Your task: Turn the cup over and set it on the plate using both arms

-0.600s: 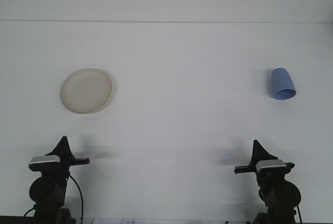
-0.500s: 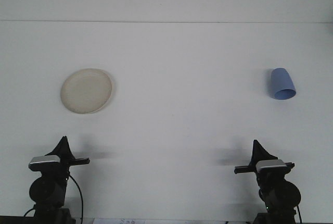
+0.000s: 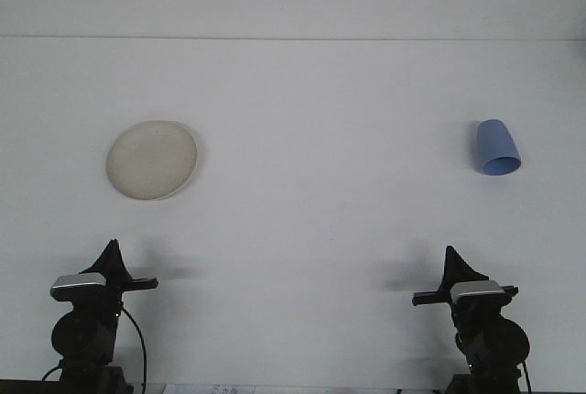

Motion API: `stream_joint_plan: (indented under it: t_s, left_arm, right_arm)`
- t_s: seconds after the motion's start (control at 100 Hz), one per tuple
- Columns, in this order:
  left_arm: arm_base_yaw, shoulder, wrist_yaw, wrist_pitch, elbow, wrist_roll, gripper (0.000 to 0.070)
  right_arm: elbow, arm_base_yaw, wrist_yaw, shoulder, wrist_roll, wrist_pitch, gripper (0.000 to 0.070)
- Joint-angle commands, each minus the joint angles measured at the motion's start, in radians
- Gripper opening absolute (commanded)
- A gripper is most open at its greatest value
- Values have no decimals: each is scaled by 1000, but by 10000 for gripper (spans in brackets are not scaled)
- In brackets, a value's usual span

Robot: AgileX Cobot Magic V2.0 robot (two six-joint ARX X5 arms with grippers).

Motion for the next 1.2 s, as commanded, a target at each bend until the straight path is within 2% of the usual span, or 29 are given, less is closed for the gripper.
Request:
stream_joint_plan:
  t_s: [0.0,0.2,0.35,0.58,0.67,0.73,0.76,0.8,0.87,0.89,0.97,1.19]
  left_arm:
    - [2,-2,0,10,-19,-5,16]
    - [2,-2,0,10,-19,-5,16]
    - [2,-2,0,10,-19,-5,16]
    - [2,-2,0,10,-19,-5,16]
    - [2,-2,0,10,-19,-5,16]
    - [2,-2,0,10,-19,-5,16]
    - [2,-2,0,10,-19,-5,16]
    - [2,-2,0,10,-19,-5,16]
    - [2,-2,0,10,-19,-5,16]
    - [2,-2,0,10,-19,-5,16]
    - [2,-2,0,10,-19,-5,16]
    - [2,-2,0,10,-19,-5,16]
  right_arm:
    - [-2,1,-1,-2,10,10,7]
    - [-2,1,-3,-2,16,10,7]
    - [-2,1,-65,-2,172,9,7]
    - [17,1,-63,-2,362,34,4]
    - [93,1,-11,2,393,22,4]
    - [155,1,28,21,383,4,18]
    - [193,1,43,37,365,-11,62]
    - [248,1,64,67,336,-38,177]
    - [348,1,105,147,269,-85,437]
    - [374,1,109,172,248,-100,474]
    - [462,0,124,274,157,-148,485]
    - [624,-14,290,585,-83,-167,485]
